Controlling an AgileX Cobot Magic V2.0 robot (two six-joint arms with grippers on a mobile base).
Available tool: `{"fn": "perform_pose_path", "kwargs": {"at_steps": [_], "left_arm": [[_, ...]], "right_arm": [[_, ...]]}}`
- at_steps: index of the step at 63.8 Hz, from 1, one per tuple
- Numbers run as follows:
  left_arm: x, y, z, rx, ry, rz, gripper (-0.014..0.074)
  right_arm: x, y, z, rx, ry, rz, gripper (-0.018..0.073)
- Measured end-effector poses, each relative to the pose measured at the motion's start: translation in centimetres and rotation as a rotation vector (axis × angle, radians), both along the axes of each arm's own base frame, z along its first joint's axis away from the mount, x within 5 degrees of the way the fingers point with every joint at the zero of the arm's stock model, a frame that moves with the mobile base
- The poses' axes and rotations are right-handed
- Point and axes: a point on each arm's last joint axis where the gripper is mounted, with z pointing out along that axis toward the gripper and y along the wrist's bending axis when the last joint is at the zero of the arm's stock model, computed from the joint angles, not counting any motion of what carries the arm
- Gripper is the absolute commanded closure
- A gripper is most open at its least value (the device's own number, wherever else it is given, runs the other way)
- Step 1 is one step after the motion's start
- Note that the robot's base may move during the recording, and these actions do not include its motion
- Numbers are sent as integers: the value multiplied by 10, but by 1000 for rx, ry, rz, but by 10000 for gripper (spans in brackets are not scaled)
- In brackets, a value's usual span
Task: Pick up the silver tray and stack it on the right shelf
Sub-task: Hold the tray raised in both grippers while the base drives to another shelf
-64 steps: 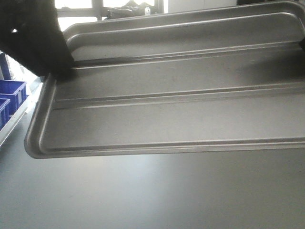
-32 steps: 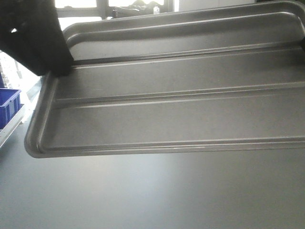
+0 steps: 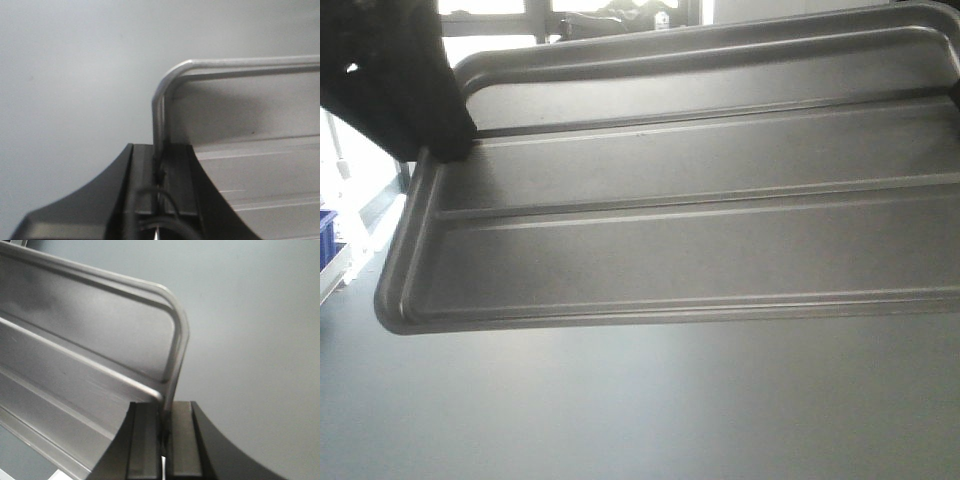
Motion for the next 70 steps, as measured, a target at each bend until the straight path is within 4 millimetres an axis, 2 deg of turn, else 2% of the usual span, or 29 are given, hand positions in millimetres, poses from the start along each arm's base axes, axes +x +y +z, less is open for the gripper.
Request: {"fn": "perform_pose_path", "kwargs": {"at_steps": [70], "left_arm": [[2,-2,-3,7,5,-1,689]], "right_arm": [[0,0,-1,-2,3,0,501]]}}
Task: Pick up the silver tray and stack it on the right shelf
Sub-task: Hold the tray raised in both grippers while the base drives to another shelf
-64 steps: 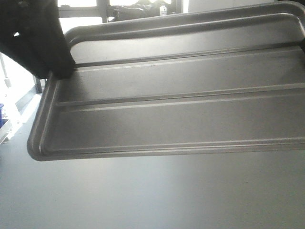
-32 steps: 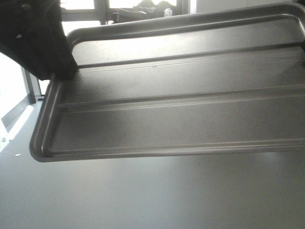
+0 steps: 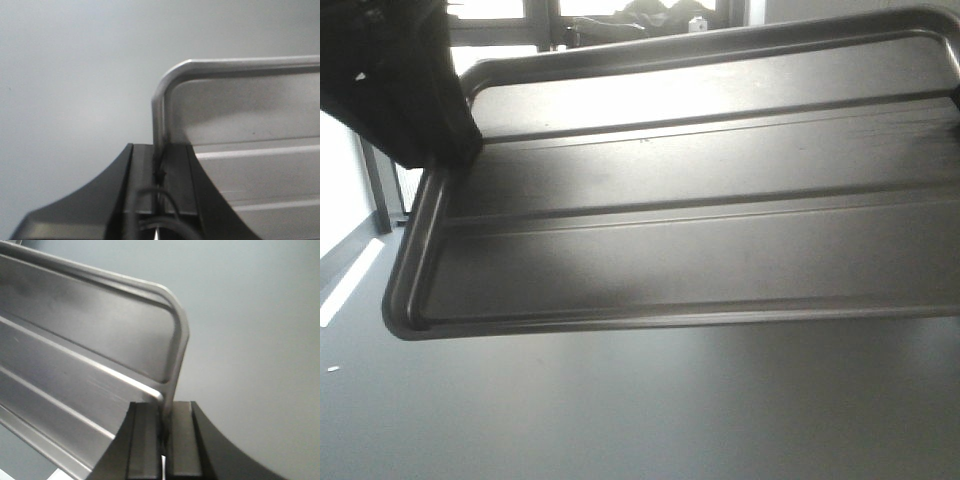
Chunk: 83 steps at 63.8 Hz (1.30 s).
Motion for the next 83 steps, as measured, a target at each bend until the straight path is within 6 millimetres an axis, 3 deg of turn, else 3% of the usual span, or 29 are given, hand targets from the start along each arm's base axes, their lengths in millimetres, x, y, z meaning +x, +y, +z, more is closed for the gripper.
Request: {"fn": "perform_pose_path", "kwargs": {"at_steps": [83], "left_arm": [[1,-1,-1,-3,-2,-2,689]], "right_arm": [[0,0,0,-5,-3,0,501]]}}
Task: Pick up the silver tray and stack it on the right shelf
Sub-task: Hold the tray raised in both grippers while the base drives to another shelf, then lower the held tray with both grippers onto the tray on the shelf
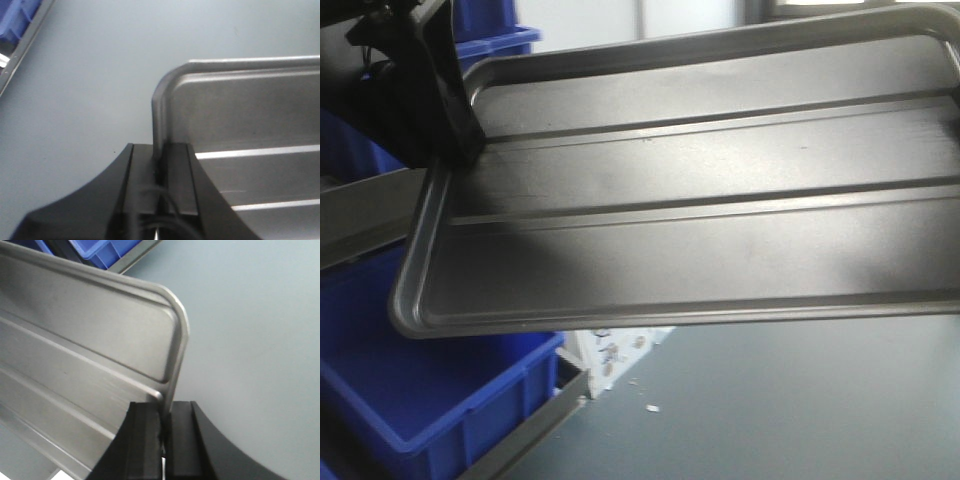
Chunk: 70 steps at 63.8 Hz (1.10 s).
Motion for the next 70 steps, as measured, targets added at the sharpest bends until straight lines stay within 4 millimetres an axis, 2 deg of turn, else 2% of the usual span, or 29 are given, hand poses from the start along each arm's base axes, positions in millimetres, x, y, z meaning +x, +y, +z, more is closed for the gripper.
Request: {"fn": "perform_pose_path", "kwargs": {"at_steps": [70], "left_arm": [[0,0,0,2,0,0,689]], "right_arm": [[0,0,0,1,-1,0,501]]}}
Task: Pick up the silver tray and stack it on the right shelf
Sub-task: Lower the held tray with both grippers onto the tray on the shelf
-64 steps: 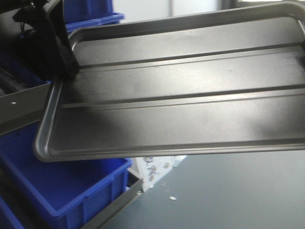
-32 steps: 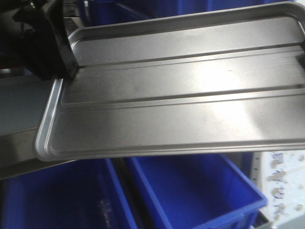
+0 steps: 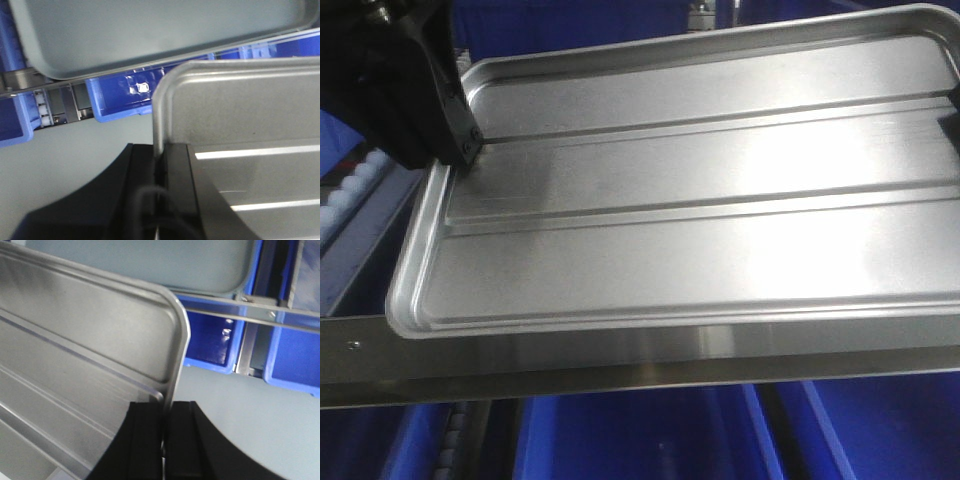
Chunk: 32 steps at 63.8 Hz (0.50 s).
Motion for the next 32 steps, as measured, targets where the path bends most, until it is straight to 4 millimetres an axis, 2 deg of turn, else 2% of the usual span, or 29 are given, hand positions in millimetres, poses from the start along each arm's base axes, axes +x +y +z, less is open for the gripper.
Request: {"fn": "perform_pose_path", "kwargs": {"at_steps": [32], "left_arm": [[0,0,0,0,0,0,689]], "right_arm": [[0,0,0,0,0,0,501]]}}
